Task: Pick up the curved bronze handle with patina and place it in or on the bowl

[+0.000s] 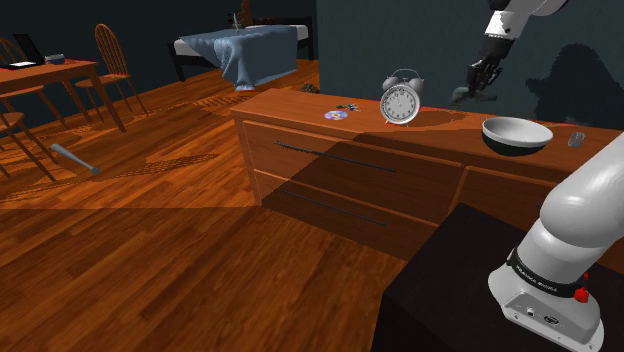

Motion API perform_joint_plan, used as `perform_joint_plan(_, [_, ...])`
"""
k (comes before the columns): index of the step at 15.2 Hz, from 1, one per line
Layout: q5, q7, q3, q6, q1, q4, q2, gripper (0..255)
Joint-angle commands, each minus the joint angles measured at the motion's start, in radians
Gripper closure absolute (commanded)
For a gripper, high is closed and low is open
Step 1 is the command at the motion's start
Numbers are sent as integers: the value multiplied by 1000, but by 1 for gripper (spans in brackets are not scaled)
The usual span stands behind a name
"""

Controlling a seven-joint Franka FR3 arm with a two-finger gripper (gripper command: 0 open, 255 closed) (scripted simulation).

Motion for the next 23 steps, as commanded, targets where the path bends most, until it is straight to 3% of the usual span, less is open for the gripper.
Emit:
perform_joint_plan(1, [0,4,1,-26,1,26,0,255])
perform_joint_plan(12, [-184,-95,-46,-113,-141,-140,-280,255])
perform_joint_plan(23, [-202,-115,-79,17,-151,-266,-276,255])
